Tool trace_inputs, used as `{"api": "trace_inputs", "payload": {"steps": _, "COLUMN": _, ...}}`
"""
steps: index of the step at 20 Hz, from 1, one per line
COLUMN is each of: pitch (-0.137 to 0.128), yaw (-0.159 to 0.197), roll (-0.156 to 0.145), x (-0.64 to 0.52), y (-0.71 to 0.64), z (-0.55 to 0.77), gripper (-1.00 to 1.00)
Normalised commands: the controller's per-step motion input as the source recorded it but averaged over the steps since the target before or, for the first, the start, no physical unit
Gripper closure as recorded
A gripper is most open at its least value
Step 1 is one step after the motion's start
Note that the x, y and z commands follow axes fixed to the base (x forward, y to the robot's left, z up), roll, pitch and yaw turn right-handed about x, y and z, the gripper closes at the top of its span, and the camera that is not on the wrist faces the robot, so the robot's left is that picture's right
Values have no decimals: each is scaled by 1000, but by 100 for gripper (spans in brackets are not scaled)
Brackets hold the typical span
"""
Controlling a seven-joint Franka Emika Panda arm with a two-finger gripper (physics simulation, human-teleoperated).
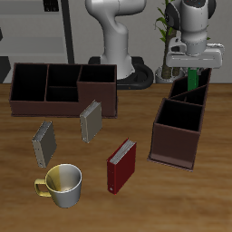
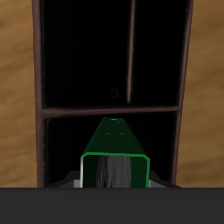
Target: Place the green book into the left desk caddy's left compartment
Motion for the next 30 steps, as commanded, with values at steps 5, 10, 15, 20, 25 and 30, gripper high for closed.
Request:
{"api": "trace_inputs", "payload": {"steps": 5, "pitch": 20, "yaw": 3, "roll": -5, "x": 29, "y": -9, "z": -134, "gripper": 100}}
{"api": "trace_inputs", "payload": {"steps": 10, "pitch": 45, "yaw": -4, "roll": -5, "x": 72, "y": 11, "z": -195, "gripper": 100}}
{"api": "trace_inputs", "payload": {"steps": 15, "pitch": 21, "yaw": 6, "roll": -2, "x": 29, "y": -7, "z": -69, "gripper": 100}}
{"api": "trace_inputs", "payload": {"steps": 20, "pitch": 66, "yaw": -38, "roll": 63, "x": 74, "y": 12, "z": -194, "gripper": -100}}
{"api": "trace_inputs", "payload": {"steps": 25, "pitch": 41, "yaw": -37, "roll": -27, "x": 59, "y": -124, "z": -16, "gripper": -100}}
{"api": "trace_inputs", "payload": {"steps": 30, "pitch": 6, "yaw": -35, "roll": -13, "x": 23, "y": -112, "z": 57, "gripper": -100}}
